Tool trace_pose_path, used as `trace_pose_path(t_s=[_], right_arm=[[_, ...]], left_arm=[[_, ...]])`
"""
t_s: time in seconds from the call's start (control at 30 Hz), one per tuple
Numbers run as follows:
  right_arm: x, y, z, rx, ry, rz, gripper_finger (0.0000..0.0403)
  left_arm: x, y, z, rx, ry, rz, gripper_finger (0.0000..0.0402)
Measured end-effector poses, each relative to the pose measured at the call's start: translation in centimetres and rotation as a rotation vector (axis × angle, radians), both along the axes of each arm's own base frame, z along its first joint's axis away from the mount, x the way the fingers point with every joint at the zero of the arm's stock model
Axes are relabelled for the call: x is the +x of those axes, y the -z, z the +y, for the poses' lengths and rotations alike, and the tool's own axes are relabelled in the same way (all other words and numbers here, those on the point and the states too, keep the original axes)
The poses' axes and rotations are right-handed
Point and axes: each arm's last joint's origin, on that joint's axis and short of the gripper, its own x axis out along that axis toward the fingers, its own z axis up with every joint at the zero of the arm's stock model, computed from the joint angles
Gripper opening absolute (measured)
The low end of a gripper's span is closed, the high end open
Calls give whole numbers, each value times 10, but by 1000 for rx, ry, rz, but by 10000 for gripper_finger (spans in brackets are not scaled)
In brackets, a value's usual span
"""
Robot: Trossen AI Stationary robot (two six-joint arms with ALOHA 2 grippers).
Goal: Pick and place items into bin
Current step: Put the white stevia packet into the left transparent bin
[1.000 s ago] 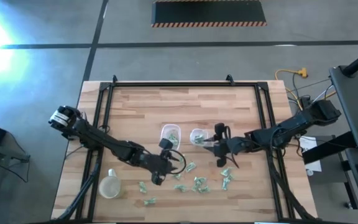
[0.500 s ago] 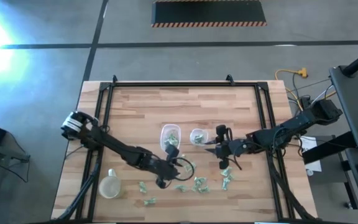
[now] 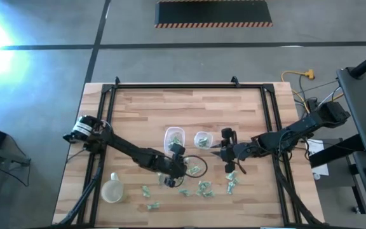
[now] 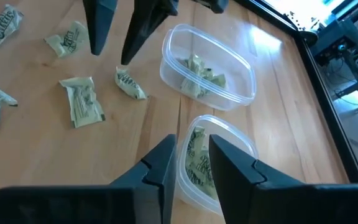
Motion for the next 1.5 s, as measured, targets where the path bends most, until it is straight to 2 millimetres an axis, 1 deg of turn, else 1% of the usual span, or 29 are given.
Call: trace_pose_path(t_s=[0.5,0.77,1.0,1.13,1.43,1.5], right_arm=[[0,0,0,3,2,-1,84],[0,0,0,5,4,-1,74],[0,0,0,4,3,2,73],[0,0,0,4,3,1,73],[0,0,0,4,3,1,73],[0,0,0,4,3,1,73]], left_arm=[[1,6,3,-10,8,27,146],[6,21,12,7,-13,68,146],[7,22,14,5,-21,69,141],[7,23,14,-1,-18,73,116],[6,23,15,7,-1,89,15],[6,23,15,17,5,89,5]])
